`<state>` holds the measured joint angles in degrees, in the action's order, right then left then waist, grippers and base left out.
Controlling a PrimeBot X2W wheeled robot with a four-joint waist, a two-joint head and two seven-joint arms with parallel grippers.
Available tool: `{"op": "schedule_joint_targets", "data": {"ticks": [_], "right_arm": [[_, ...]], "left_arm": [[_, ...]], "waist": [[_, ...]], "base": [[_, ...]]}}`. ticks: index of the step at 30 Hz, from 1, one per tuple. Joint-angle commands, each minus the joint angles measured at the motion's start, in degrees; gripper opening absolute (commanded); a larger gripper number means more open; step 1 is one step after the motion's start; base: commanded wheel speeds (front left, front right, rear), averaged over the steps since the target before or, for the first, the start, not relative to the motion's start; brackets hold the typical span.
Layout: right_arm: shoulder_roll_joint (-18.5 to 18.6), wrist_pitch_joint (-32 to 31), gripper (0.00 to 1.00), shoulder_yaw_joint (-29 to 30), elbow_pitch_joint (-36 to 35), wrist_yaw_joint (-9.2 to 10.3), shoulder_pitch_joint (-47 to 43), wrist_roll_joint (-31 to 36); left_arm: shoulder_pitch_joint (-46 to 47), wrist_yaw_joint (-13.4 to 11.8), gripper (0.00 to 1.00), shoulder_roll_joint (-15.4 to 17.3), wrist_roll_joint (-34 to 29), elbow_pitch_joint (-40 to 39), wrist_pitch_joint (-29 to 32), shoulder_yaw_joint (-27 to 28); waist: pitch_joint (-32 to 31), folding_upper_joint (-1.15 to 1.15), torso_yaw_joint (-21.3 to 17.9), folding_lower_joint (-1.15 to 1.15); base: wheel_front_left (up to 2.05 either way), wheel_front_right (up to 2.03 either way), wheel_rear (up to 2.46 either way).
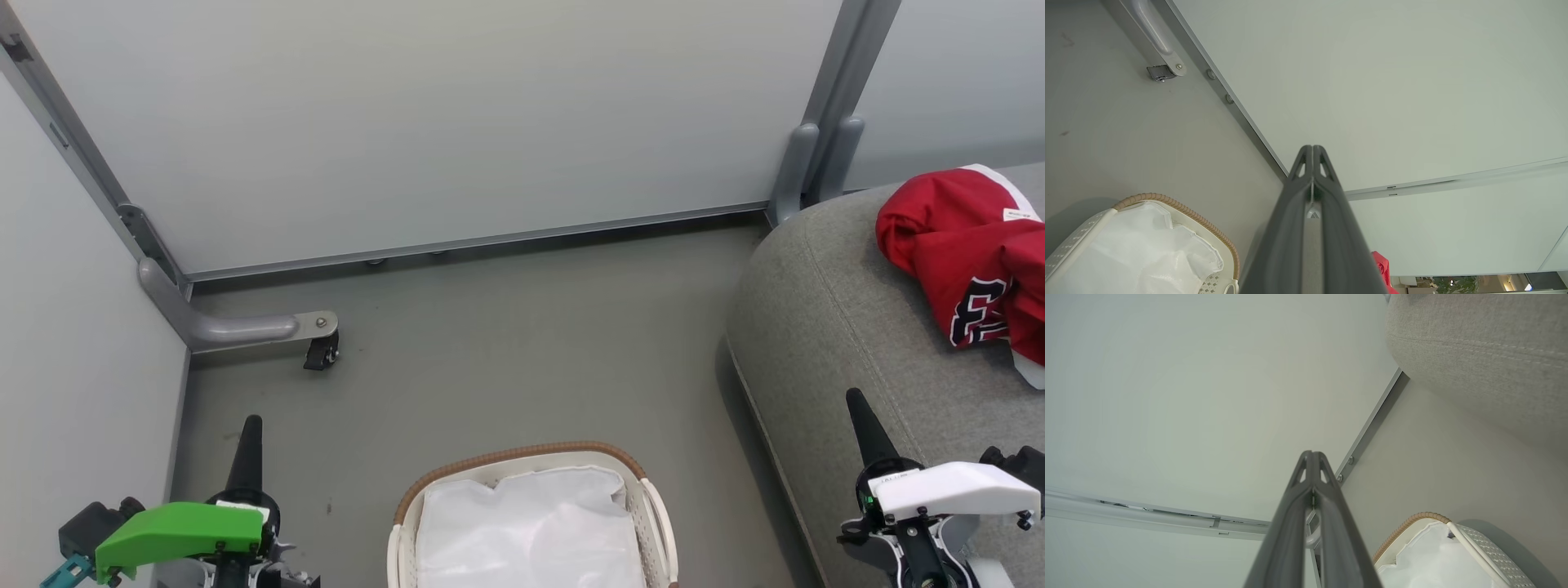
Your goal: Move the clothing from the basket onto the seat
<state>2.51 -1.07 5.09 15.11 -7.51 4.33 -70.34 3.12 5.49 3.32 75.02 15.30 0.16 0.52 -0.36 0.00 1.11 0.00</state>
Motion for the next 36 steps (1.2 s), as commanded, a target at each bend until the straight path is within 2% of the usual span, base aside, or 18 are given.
{"op": "schedule_joint_targets", "data": {"ticks": [1,36], "right_arm": [[0.38,-0.44,0.00,0.27,-0.66,0.02,1.24,-1.46],[0.50,-4.61,0.00,1.28,-1.07,0.03,2.06,-18.02]], "left_arm": [[1.54,0.34,0.00,0.50,1.26,-0.49,0.43,0.59],[3.10,1.75,0.00,0.34,14.71,-1.25,4.74,4.45]], "waist": [[0.02,0.00,-0.03,0.00],[0.41,0.00,-0.85,0.00]], "base": [[0.00,0.00,0.00],[0.00,0.00,0.00]]}}
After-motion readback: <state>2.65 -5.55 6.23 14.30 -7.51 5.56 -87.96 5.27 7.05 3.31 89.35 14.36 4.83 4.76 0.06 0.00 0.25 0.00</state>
